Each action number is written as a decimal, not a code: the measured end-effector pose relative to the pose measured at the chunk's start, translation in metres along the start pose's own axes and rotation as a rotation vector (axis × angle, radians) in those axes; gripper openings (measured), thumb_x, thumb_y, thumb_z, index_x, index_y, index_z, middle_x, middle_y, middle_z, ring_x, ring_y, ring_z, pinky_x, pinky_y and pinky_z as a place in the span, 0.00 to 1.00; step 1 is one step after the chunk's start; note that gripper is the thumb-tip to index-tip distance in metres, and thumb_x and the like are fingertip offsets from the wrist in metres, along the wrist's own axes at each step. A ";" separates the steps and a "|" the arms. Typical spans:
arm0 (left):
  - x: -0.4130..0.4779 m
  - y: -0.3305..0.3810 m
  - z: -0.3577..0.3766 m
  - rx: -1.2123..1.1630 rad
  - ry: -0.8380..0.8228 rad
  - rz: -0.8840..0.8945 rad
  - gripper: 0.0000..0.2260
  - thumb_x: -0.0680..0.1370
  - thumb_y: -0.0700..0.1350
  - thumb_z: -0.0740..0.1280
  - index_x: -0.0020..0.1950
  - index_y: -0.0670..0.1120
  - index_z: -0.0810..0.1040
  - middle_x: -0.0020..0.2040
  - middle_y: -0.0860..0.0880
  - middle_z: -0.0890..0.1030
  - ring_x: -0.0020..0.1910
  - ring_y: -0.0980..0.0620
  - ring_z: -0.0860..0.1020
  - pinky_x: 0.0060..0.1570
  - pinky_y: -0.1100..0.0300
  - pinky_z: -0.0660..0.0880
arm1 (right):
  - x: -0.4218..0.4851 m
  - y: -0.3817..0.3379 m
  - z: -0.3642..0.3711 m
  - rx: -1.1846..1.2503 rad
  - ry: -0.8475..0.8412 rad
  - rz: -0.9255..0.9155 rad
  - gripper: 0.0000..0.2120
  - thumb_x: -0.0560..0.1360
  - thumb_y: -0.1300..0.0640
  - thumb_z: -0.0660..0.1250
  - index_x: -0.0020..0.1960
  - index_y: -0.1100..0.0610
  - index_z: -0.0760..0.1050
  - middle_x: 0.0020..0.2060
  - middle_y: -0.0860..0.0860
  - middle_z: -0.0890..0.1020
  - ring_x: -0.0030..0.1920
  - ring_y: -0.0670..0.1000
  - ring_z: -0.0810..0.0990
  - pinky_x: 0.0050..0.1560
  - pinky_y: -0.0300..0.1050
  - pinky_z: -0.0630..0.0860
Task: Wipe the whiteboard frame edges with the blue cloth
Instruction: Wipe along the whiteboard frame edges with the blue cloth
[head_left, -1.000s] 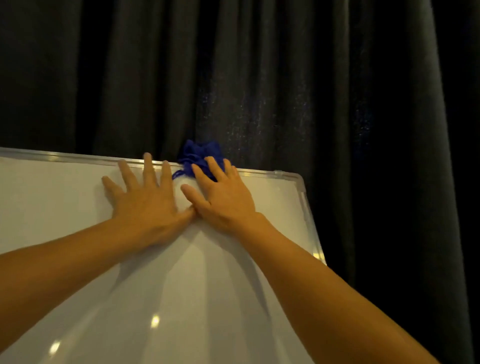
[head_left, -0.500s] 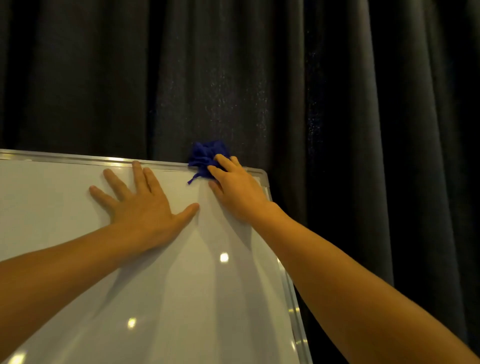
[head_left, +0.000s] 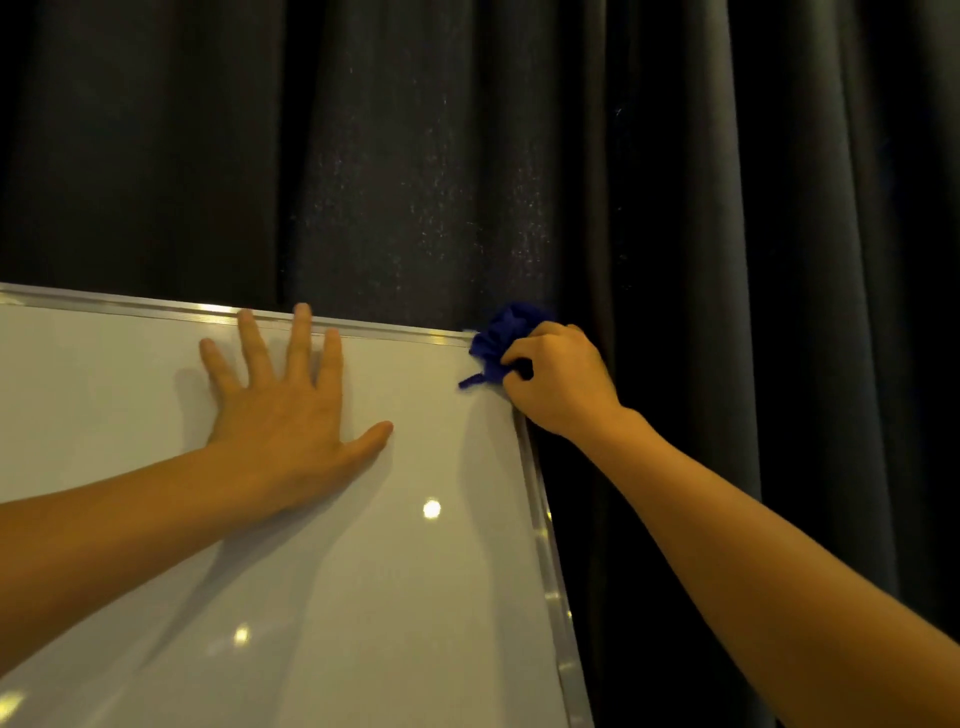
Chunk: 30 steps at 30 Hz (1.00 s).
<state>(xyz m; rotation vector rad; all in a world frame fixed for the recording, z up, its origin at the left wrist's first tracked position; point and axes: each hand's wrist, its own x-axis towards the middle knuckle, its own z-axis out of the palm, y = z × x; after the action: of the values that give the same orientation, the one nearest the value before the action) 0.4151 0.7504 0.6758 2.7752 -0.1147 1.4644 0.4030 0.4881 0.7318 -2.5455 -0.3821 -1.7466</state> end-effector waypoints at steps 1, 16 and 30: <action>0.001 0.008 0.000 0.007 -0.003 0.024 0.51 0.63 0.77 0.36 0.78 0.49 0.33 0.78 0.43 0.29 0.76 0.30 0.34 0.72 0.28 0.40 | -0.003 0.001 0.002 -0.029 0.040 0.005 0.13 0.74 0.52 0.68 0.57 0.51 0.83 0.50 0.52 0.82 0.55 0.60 0.72 0.53 0.50 0.72; 0.017 0.050 0.033 -0.001 0.000 0.031 0.52 0.59 0.76 0.24 0.78 0.50 0.33 0.80 0.42 0.36 0.77 0.32 0.36 0.71 0.28 0.39 | -0.037 -0.014 0.078 0.320 -0.209 0.162 0.45 0.70 0.22 0.46 0.79 0.41 0.34 0.77 0.39 0.30 0.76 0.47 0.27 0.75 0.54 0.45; 0.020 0.048 0.043 -0.002 0.064 0.033 0.51 0.61 0.76 0.25 0.78 0.50 0.31 0.80 0.42 0.36 0.77 0.31 0.37 0.71 0.28 0.39 | -0.041 -0.015 0.060 0.427 -0.284 0.299 0.42 0.74 0.27 0.54 0.79 0.40 0.39 0.81 0.46 0.40 0.80 0.54 0.51 0.75 0.53 0.57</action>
<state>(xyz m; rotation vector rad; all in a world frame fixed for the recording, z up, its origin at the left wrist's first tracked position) 0.4589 0.6994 0.6665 2.7347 -0.1627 1.5573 0.4412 0.5048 0.6700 -2.3816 -0.3183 -1.0714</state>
